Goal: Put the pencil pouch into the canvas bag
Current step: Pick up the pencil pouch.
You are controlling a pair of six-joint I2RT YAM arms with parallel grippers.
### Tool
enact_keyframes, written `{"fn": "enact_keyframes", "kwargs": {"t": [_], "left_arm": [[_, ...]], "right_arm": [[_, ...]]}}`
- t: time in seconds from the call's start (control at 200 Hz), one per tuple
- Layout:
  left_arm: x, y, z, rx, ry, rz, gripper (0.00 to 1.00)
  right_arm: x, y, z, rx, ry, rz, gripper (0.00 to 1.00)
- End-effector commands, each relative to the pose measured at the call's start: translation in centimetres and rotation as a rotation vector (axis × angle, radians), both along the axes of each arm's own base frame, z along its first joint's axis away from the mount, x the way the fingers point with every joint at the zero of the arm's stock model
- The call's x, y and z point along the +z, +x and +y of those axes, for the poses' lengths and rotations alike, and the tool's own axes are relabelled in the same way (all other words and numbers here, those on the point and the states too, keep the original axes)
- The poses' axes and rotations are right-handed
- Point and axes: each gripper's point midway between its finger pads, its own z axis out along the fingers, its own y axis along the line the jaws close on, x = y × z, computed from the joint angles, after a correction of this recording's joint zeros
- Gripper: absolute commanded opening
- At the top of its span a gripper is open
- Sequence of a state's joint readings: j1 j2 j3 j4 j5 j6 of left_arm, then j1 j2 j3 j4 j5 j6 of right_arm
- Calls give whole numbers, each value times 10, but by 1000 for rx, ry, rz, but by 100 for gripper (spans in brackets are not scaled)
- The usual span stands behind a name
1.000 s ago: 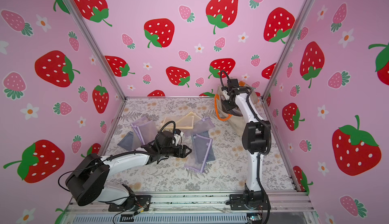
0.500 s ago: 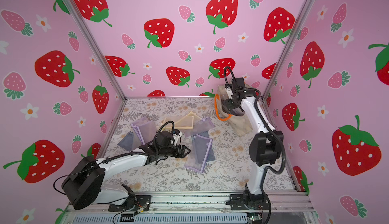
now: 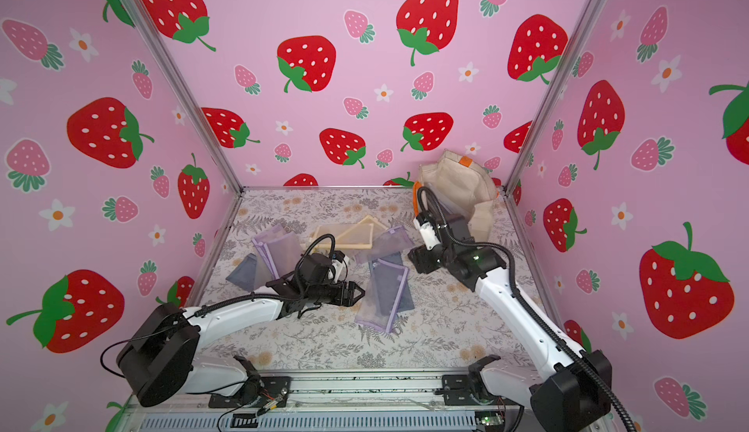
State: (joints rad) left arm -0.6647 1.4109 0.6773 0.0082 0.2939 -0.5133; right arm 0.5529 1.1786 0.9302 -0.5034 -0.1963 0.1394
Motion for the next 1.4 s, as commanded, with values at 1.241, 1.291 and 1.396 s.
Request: {"fn": "enact_keyframes", "kwargs": {"t": [1.241,1.291,1.396], "left_arm": [[-34,3,-50,-1,-56,98,7],[-31,3,-48,-2,-54,92,2],[-23,1,-41,3,-33,72,0]], "right_arm": [[-145,-34,58,-6,246,337,62],[-143,-34,57,-5,244,333,62],[-136,-35,57,0,246,323,62]]}}
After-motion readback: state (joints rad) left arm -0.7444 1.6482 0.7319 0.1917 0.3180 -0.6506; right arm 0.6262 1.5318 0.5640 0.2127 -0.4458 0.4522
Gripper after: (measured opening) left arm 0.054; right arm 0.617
